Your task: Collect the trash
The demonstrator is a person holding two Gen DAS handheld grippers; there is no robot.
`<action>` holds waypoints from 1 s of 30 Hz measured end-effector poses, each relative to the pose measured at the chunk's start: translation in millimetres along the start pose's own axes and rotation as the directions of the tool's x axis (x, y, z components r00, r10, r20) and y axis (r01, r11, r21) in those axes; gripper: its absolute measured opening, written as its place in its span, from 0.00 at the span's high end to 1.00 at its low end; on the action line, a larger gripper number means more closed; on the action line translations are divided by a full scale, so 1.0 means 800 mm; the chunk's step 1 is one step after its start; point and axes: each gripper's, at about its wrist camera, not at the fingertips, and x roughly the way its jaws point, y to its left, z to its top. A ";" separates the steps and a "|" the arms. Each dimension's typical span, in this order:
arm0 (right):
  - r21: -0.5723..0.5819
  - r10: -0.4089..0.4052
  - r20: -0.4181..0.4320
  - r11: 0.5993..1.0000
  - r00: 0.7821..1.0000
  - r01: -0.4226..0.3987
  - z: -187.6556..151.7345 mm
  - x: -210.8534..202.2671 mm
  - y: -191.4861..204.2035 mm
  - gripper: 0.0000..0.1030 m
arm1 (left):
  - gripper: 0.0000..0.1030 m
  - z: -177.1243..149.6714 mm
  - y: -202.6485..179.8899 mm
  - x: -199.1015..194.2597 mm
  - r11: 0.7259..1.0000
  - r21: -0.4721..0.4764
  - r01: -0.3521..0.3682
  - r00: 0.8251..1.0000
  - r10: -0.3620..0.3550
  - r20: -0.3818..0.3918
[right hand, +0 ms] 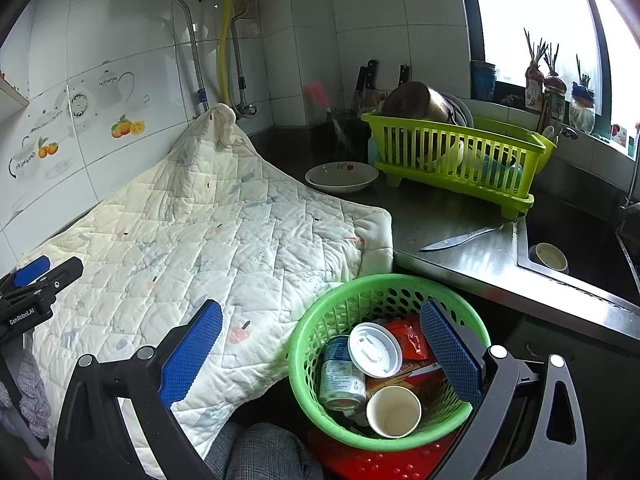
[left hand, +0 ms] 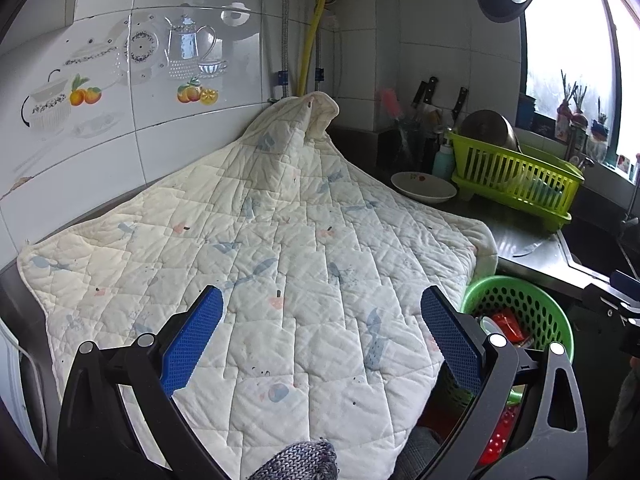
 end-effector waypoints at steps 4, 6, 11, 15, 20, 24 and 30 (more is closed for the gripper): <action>-0.006 -0.001 0.004 1.000 1.000 0.001 0.000 -0.002 0.001 0.07 | 0.05 0.000 -0.004 -0.002 1.000 0.007 0.005 1.000 -0.005 0.002; -0.007 -0.002 0.006 1.000 1.000 0.002 0.000 -0.003 0.000 0.07 | 0.05 0.000 -0.006 -0.002 1.000 0.010 0.010 1.000 -0.010 0.003; -0.010 -0.007 0.008 1.000 1.000 0.007 0.002 -0.004 0.000 0.07 | 0.05 -0.001 -0.010 -0.002 1.000 0.016 0.016 1.000 -0.016 0.002; -0.009 -0.006 0.007 1.000 1.000 0.007 0.002 -0.004 0.000 0.07 | 0.05 -0.002 -0.012 -0.002 1.000 0.022 0.021 1.000 -0.021 0.003; -0.010 -0.008 0.008 1.000 1.000 0.008 0.001 -0.004 0.000 0.07 | 0.05 -0.002 -0.013 -0.002 0.999 0.025 0.022 1.000 -0.022 0.005; -0.013 -0.008 0.008 1.000 1.000 0.008 0.002 -0.004 -0.001 0.07 | 0.05 -0.002 -0.013 -0.002 0.999 0.025 0.024 1.000 -0.024 0.006; -0.012 -0.007 0.007 1.000 1.000 0.007 0.001 -0.004 0.000 0.07 | 0.05 -0.002 -0.013 -0.002 0.999 0.024 0.025 1.000 -0.025 0.006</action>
